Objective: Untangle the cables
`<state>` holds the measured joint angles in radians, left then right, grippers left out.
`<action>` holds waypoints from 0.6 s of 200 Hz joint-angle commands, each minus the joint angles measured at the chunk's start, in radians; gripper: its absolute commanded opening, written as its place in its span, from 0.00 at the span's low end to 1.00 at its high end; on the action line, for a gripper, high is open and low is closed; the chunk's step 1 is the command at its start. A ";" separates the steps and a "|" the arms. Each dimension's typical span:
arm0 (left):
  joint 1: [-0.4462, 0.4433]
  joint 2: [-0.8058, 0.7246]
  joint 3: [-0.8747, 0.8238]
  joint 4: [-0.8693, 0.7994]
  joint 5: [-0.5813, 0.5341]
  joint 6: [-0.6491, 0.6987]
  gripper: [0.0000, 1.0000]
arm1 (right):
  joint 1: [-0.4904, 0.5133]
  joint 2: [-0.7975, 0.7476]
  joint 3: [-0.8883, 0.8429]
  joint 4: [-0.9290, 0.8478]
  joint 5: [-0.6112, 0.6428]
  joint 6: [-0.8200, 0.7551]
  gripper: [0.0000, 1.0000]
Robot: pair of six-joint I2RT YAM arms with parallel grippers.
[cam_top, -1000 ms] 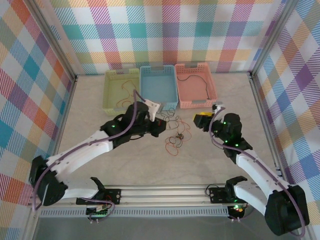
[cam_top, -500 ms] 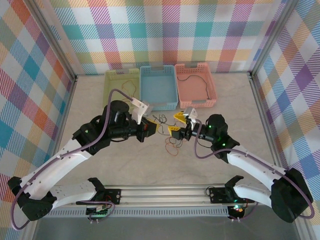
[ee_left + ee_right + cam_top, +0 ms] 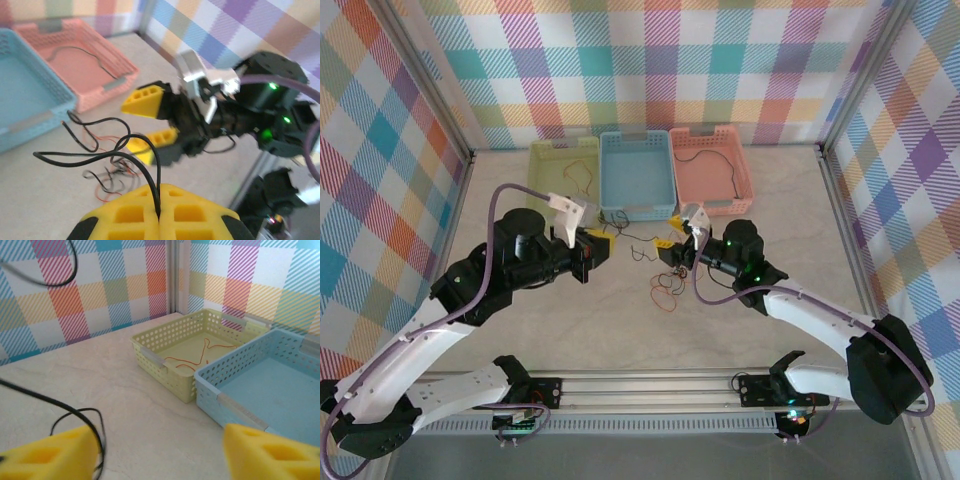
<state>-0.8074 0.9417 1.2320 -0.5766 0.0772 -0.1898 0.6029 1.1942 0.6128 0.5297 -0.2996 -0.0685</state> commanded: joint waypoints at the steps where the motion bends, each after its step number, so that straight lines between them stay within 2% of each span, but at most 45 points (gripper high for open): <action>1: 0.038 0.085 0.070 0.042 -0.130 -0.003 0.00 | 0.003 -0.030 -0.031 0.051 -0.039 -0.008 0.75; 33: 0.193 0.321 0.204 0.092 -0.058 -0.035 0.00 | 0.003 -0.078 -0.049 -0.027 -0.102 -0.022 0.80; 41: 0.223 0.394 0.260 0.094 -0.052 -0.033 0.00 | 0.003 -0.085 -0.055 -0.053 -0.114 -0.074 0.80; 57: 0.283 0.530 0.351 0.123 -0.014 -0.052 0.00 | 0.003 -0.097 -0.088 -0.034 -0.088 -0.083 0.80; 74: 0.315 0.677 0.461 0.140 0.000 -0.059 0.00 | 0.003 -0.102 -0.110 -0.005 -0.045 -0.079 0.80; 120: 0.369 1.064 0.805 0.057 0.046 -0.046 0.00 | 0.002 -0.083 -0.110 -0.005 -0.020 -0.086 0.80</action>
<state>-0.4644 1.8896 1.9007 -0.4793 0.0738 -0.2276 0.6029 1.1046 0.5098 0.5014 -0.3347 -0.1299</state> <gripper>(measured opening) 0.053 0.802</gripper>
